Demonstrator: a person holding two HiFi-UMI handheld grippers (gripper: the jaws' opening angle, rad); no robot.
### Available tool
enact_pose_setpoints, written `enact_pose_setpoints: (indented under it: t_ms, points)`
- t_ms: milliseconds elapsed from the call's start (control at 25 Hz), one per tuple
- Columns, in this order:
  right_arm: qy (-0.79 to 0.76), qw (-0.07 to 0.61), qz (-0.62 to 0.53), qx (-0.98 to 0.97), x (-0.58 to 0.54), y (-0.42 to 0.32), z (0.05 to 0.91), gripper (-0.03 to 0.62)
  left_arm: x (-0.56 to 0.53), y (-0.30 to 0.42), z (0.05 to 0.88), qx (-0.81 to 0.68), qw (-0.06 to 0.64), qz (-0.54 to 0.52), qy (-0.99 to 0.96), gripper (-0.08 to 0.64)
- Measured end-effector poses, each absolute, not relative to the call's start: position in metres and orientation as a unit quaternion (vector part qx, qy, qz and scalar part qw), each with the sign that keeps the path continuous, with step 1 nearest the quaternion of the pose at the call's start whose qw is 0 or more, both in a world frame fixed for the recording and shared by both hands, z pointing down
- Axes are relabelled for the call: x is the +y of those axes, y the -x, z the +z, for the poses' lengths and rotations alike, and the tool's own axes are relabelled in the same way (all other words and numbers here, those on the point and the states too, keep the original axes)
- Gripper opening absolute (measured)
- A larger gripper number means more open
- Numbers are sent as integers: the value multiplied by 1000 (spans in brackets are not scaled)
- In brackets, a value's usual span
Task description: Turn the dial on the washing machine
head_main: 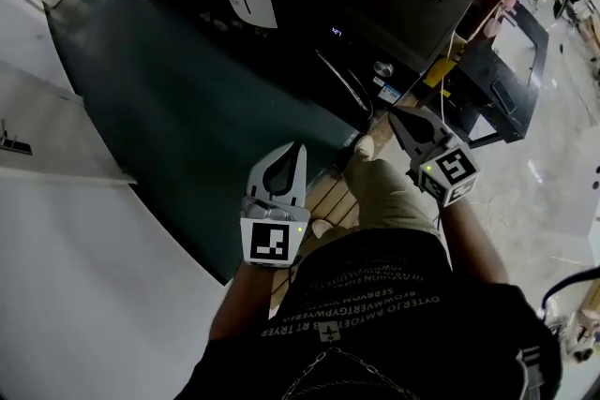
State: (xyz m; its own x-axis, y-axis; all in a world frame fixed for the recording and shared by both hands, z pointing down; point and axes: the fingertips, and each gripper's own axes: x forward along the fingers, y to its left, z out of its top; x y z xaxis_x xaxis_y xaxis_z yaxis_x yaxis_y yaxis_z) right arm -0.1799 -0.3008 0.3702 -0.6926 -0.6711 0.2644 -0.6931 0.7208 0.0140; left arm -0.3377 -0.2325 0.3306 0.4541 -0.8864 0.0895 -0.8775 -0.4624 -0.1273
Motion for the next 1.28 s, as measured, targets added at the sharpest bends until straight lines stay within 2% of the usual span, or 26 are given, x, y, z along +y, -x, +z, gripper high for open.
enact_pose_setpoints:
  t_ms: [480,640,720,880,1000,1120,1280]
  points:
    - [-462,178,79,-866,-426,127,481,-3,-262,316,352,509,4,-117,853,6]
    - [-478,215,86,-847,-460,116,520,2,-269,305,358,494,0,-129,860,6]
    - [-482,234,89,-840,-473,114,538,63,-271,305,364,491,-6,-133,861,6]
    - [-494,269,82,-823,-491,111,565,89,-273,307,381,492,-30,-141,859,6]
    - [-501,296,73,-810,-499,107,580,91,-274,303,385,481,-35,-142,864,6]
    - [-520,291,52,-801,-508,101,578,41,-277,303,385,481,-38,-143,864,6]
    - [-538,295,76,-786,-500,91,592,45,-276,306,387,487,-47,-150,859,6]
